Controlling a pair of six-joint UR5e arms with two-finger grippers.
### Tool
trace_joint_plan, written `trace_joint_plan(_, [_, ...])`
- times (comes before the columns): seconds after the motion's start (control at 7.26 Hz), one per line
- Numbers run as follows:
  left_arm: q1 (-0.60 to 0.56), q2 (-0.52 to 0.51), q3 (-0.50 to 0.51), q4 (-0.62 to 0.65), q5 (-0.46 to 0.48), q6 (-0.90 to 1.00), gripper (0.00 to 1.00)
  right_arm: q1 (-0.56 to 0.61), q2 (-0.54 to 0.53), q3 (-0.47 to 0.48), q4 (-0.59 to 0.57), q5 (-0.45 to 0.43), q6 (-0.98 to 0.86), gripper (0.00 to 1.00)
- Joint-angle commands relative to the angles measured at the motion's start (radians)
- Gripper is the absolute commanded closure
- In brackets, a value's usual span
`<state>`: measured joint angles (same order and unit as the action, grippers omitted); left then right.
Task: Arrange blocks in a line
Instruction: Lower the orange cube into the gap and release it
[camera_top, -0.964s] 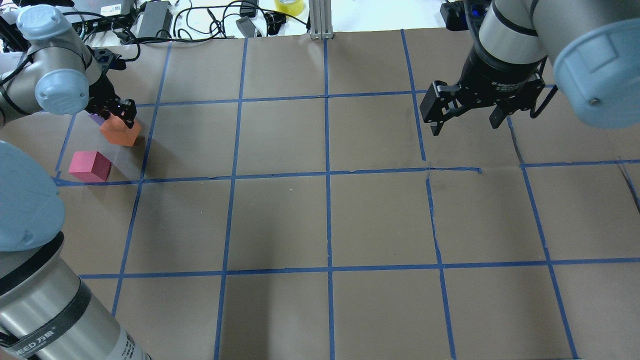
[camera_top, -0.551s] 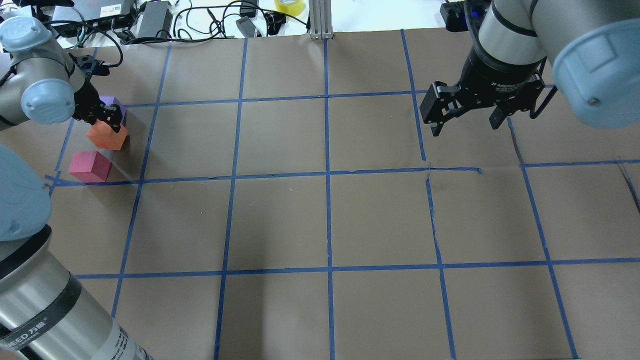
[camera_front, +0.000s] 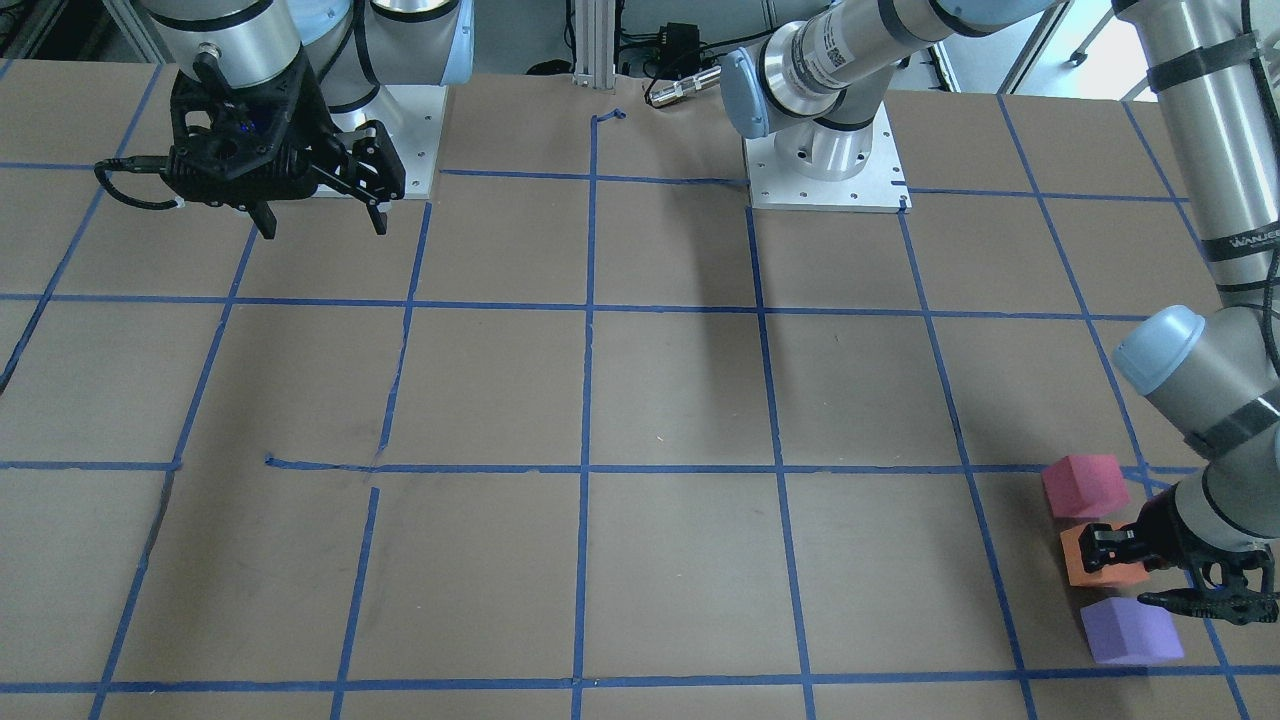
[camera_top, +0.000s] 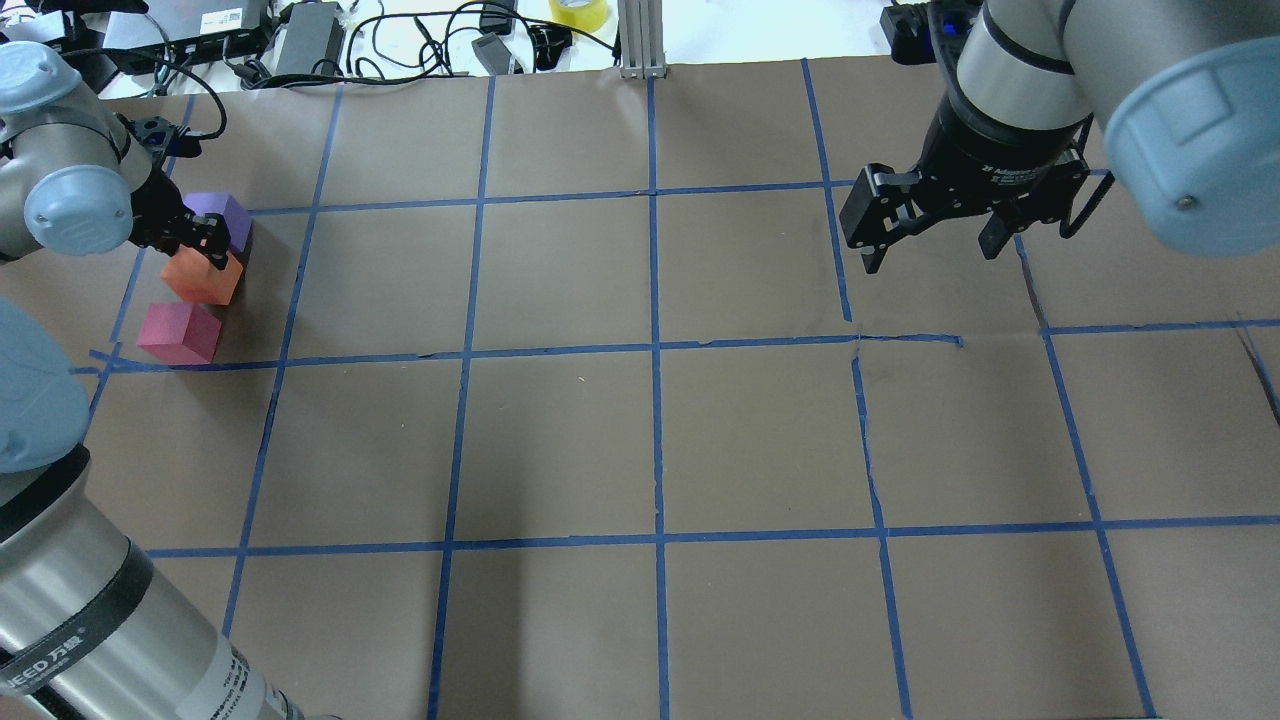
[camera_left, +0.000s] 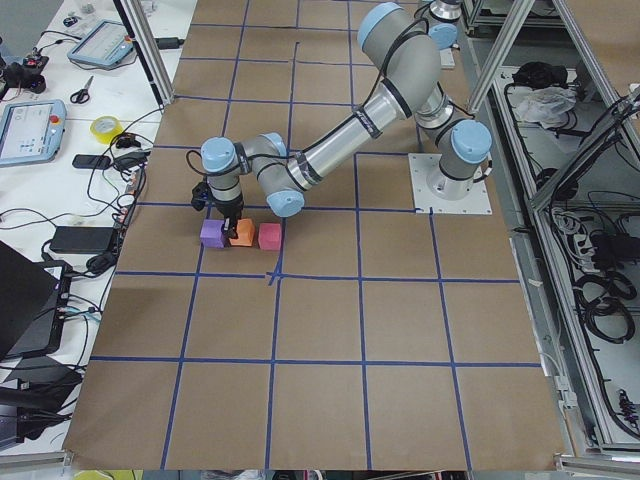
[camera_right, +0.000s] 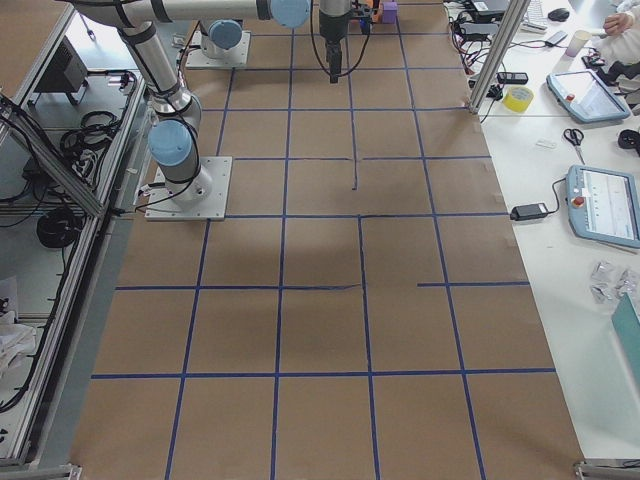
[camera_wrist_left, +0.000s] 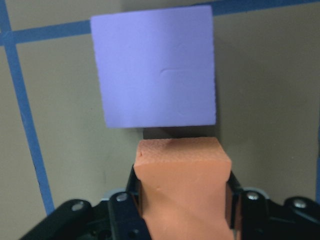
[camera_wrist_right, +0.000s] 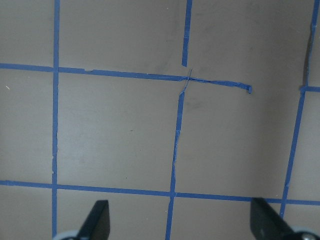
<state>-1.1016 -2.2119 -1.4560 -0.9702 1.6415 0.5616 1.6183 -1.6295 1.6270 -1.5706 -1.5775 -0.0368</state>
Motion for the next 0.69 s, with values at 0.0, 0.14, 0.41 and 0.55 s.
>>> trace_joint_plan(0.0, [0.011, 0.003, 0.002, -0.002, -0.012, 0.000, 1.00, 0.000, 0.000, 0.001, 0.001, 0.001, 0.000, 0.00])
trace_joint_plan(0.14, [0.012, 0.000, -0.001, 0.005, -0.014, 0.000, 1.00, 0.000, 0.000, 0.001, 0.003, -0.001, 0.000, 0.00])
trace_joint_plan(0.41, [0.012, -0.003, -0.009, 0.013, -0.023, 0.004, 1.00, -0.002, -0.001, 0.001, 0.001, -0.001, 0.000, 0.00])
trace_joint_plan(0.55, [0.012, -0.006, -0.009, 0.018, -0.023, 0.015, 1.00, 0.000, 0.000, 0.001, -0.003, -0.001, 0.000, 0.00])
